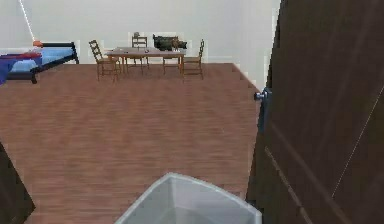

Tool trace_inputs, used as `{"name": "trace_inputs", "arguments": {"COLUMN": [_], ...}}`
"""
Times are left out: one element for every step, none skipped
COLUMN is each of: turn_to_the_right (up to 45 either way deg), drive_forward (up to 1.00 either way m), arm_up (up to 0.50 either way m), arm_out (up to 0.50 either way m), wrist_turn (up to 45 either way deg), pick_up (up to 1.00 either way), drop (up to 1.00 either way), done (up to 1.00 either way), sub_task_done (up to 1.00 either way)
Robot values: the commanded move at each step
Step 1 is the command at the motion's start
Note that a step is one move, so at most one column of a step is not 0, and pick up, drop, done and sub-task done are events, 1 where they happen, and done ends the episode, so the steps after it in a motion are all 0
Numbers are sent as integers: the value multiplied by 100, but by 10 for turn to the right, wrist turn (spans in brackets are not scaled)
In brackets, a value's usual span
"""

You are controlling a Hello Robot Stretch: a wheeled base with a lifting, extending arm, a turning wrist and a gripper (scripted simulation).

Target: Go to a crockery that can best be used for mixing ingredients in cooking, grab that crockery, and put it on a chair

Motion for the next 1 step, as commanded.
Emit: {"name": "trace_inputs", "arguments": {"turn_to_the_right": [0], "drive_forward": [100], "arm_up": [0], "arm_out": [0], "wrist_turn": [0], "pick_up": [0], "drop": [0], "done": [0], "sub_task_done": [0]}}
